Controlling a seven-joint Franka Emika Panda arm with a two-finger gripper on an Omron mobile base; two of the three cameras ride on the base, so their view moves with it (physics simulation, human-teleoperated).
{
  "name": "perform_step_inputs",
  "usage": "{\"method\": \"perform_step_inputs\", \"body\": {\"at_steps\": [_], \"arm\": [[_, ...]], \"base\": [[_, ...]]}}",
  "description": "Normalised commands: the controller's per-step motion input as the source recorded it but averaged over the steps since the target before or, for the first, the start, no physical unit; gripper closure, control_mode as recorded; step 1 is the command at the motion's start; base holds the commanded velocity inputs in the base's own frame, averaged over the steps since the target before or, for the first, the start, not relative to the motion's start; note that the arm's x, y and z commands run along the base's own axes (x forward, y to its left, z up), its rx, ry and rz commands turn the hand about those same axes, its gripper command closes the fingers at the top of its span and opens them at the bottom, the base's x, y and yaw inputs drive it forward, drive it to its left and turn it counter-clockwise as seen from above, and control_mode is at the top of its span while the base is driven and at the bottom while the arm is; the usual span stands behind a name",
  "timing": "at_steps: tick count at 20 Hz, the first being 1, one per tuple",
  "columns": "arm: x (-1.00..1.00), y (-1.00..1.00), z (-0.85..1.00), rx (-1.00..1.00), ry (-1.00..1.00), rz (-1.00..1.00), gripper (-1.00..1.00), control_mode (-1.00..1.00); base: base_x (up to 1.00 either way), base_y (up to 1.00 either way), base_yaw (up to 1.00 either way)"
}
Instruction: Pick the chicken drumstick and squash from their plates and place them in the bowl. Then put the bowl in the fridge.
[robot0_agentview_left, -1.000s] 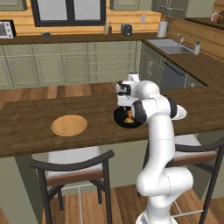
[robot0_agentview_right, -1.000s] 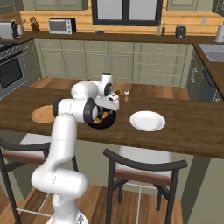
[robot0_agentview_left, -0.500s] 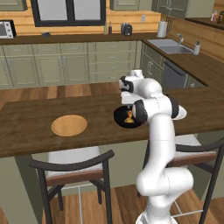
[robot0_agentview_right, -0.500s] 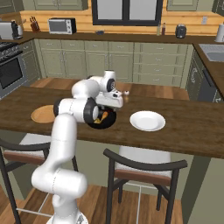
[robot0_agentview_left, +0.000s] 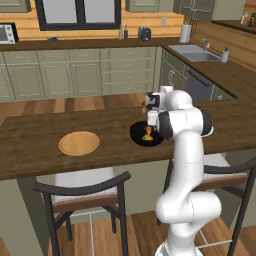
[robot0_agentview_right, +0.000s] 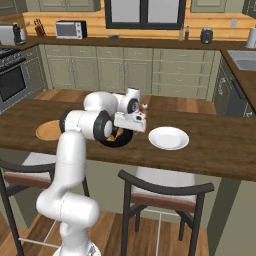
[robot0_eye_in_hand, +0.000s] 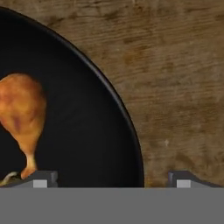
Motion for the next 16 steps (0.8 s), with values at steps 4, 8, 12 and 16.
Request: {"method": "perform_step_inputs", "body": {"at_steps": [4,8,12,16], "arm": [[0.00,0.00,-0.43,0.09,0.00,0.00,-1.00,-1.00],[0.03,0.00,-0.37,0.08,0.00,0.00,-1.00,-1.00],[0.23,0.00,-0.24,0.02,0.00,0.01,-1.00,-1.00],[-0.01,0.00,-0.01,0.00,-0.05,0.03,-1.00,-1.00]], "base": [[0.00,0.00,0.00],[0.00,0.00,0.00],[0.00,0.00,0.00],[0.00,0.00,0.00]]}}
